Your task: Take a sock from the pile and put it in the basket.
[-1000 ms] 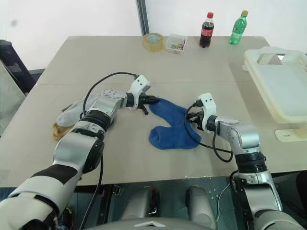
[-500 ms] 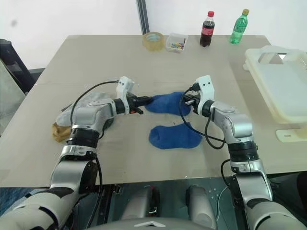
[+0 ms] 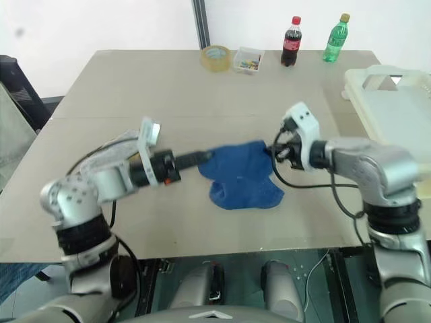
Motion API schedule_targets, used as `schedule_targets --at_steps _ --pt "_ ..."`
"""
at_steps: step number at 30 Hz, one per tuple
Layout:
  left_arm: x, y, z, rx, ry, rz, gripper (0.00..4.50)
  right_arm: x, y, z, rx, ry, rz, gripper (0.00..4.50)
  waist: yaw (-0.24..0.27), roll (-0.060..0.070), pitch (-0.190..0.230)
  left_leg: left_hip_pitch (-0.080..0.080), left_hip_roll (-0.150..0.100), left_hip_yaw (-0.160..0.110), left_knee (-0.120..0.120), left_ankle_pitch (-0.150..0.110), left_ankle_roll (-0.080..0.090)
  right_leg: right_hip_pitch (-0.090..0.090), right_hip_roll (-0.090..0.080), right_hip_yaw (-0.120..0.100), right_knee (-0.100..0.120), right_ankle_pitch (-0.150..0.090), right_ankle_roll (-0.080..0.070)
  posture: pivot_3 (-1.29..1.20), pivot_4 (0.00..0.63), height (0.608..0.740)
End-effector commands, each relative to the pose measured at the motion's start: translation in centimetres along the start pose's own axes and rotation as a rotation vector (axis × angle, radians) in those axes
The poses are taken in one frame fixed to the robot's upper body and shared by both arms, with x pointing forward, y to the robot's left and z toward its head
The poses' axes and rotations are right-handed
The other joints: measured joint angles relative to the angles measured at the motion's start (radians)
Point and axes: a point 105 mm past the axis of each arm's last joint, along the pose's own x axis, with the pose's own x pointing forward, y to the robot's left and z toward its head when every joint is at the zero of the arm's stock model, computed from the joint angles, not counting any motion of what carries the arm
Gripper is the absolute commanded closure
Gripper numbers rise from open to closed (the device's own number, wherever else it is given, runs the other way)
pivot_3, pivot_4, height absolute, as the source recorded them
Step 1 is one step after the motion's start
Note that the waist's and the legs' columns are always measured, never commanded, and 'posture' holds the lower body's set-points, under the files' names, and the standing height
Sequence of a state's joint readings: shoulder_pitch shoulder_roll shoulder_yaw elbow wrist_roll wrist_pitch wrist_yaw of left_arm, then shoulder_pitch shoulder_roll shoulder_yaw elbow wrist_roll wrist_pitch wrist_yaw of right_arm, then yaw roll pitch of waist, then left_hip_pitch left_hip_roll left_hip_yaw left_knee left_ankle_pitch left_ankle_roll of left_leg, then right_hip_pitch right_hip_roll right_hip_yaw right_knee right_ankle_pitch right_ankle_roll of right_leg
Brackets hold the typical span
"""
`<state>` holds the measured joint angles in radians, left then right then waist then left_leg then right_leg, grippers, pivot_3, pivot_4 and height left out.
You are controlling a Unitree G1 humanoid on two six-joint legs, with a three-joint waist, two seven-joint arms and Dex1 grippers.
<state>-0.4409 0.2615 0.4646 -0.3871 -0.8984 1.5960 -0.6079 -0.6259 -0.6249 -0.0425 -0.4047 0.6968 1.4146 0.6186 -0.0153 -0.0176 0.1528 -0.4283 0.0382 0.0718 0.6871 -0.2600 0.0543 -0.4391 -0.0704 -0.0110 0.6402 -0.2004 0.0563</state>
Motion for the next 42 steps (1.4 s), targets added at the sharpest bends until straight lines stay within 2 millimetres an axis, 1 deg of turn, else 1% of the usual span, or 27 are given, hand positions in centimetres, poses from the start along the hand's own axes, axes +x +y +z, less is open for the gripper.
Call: schedule_targets --at_steps 1,3,4,5,8,12,14,15,17,19,25,28,32,34,36,38,42 --pt "-0.5 -1.3 -1.1 0.041 0.006 -0.003 4.34 -1.4 2.6 0.4 -0.029 0.001 0.064 4.50 0.001 0.000 0.000 0.001 0.000 0.000 0.000 0.000 0.000 0.000 0.000 0.000 0.001 0.000 0.000 0.00 0.150 0.740" --pt "-0.7 -0.9 -1.7 0.024 0.014 0.033 4.34 -1.7 2.8 0.4 -0.013 -0.003 0.065 4.50 0.002 0.000 0.000 0.003 -0.001 0.000 0.000 0.001 -0.001 0.001 0.001 0.000 0.001 0.000 0.000 0.00 0.150 0.740" --pt "-0.8 -0.6 -2.1 0.018 0.023 0.054 4.34 -1.7 2.8 0.4 -0.006 -0.004 0.064 4.50 0.002 -0.001 0.000 0.007 -0.001 0.000 0.000 0.001 -0.001 0.005 0.001 0.000 0.001 -0.001 -0.001 0.00 0.150 0.740" --pt "-0.7 -0.3 -2.5 0.014 0.038 0.077 4.34 -1.6 2.7 0.2 0.004 -0.003 0.058 4.50 0.002 -0.001 0.000 0.011 -0.001 0.000 0.000 0.001 -0.001 0.009 0.001 0.000 0.001 -0.003 -0.004 0.00 0.150 0.740" --pt "-0.5 0.6 -3.5 0.031 0.066 0.138 4.34 -1.0 2.3 -0.7 0.027 0.025 0.028 4.50 0.002 -0.001 0.000 0.013 -0.001 0.001 0.000 0.001 -0.001 0.012 0.000 0.001 0.000 -0.003 -0.005 0.00 0.150 0.740" --pt "-0.4 3.8 -4.3 0.055 0.055 0.312 4.34 0.2 1.7 -1.8 0.042 0.055 -0.013 4.50 0.004 -0.001 0.000 0.012 -0.002 0.001 0.000 0.001 -0.001 0.011 0.000 0.002 -0.001 -0.003 -0.005 0.00 0.150 0.740" --pt "-0.3 4.3 -4.9 0.089 0.076 0.336 4.34 0.6 1.3 -2.3 0.052 0.065 -0.028 4.50 0.004 -0.001 0.000 0.013 -0.002 0.002 -0.001 0.001 -0.001 0.011 0.000 0.002 -0.001 -0.003 -0.005 0.00 0.150 0.740" --pt "-0.1 4.5 -4.9 0.108 0.069 0.345 4.34 0.7 0.8 -2.8 0.062 0.072 -0.048 4.50 0.004 -0.001 0.000 0.012 -0.002 0.002 -0.001 0.001 -0.001 0.011 0.000 0.002 -0.002 -0.003 -0.005 0.00 0.150 0.740" --pt "0.3 4.6 -4.7 0.138 0.053 0.352 4.34 0.8 0.0 -3.5 0.073 0.086 -0.082 4.50 0.005 -0.001 0.000 0.012 -0.001 0.002 -0.002 0.001 -0.001 0.010 0.000 0.002 -0.002 -0.003 -0.005 0.00 0.150 0.740" --pt "0.7 4.3 -4.3 0.153 0.027 0.328 4.34 0.6 -0.6 -4.0 0.080 0.094 -0.101 4.50 0.007 -0.001 0.000 0.012 -0.001 0.002 -0.002 0.001 -0.001 0.010 0.000 0.002 -0.003 -0.003 -0.005 0.00 0.150 0.740" --pt "1.1 2.7 -2.7 0.183 -0.077 0.224 4.34 0.2 -1.3 -4.0 0.085 0.081 -0.128 4.50 0.003 -0.001 0.001 0.012 -0.001 0.002 -0.002 0.000 -0.001 0.010 0.000 0.003 -0.003 -0.003 -0.005 0.00 0.150 0.740" --pt "1.0 1.8 -2.6 0.163 -0.080 0.163 4.34 -0.2 -1.2 -3.5 0.075 0.069 -0.126 4.50 0.003 -0.001 0.001 0.011 -0.001 0.002 -0.003 0.000 -0.001 0.010 0.000 0.002 -0.003 -0.003 -0.005 0.00 0.150 0.740" --pt "0.8 1.6 -2.9 0.164 -0.051 0.142 4.34 -1.0 -0.6 -2.4 0.056 0.052 -0.107 4.50 0.004 -0.002 0.001 0.011 -0.001 0.002 -0.003 0.000 -0.001 0.010 0.000 0.002 -0.004 -0.003 -0.005 0.00 0.150 0.740" --pt "0.8 2.5 -3.0 0.187 -0.033 0.189 4.34 -1.1 -0.7 -2.2 0.055 0.049 -0.115 4.50 0.004 -0.002 0.001 0.011 -0.001 0.002 -0.003 0.000 -0.001 0.010 0.000 0.002 -0.004 -0.003 -0.005 0.00 0.150 0.740" --pt "1.2 3.1 -2.8 0.181 -0.046 0.209 4.34 -0.9 -1.3 -2.5 0.060 0.054 -0.143 4.50 0.005 -0.002 0.001 0.011 -0.001 0.002 -0.003 0.000 -0.001 0.010 0.000 0.002 -0.004 -0.003 -0.005 0.00 0.150 0.740" --pt "1.5 3.8 -3.0 0.189 -0.040 0.235 4.34 -0.6 -1.7 -2.7 0.069 0.055 -0.153 4.50 0.006 -0.002 0.001 0.011 -0.001 0.002 -0.003 0.000 -0.001 0.010 0.000 0.002 -0.004 -0.003 -0.005 0.00 0.150 0.740" --pt "2.3 5.0 -4.6 0.188 0.005 0.271 4.34 0.2 -1.9 -3.5 0.092 0.072 -0.149 4.50 0.005 -0.002 0.001 0.010 -0.001 0.003 -0.003 0.000 0.000 0.010 0.000 0.002 -0.006 -0.003 -0.005 0.00 0.150 0.740"
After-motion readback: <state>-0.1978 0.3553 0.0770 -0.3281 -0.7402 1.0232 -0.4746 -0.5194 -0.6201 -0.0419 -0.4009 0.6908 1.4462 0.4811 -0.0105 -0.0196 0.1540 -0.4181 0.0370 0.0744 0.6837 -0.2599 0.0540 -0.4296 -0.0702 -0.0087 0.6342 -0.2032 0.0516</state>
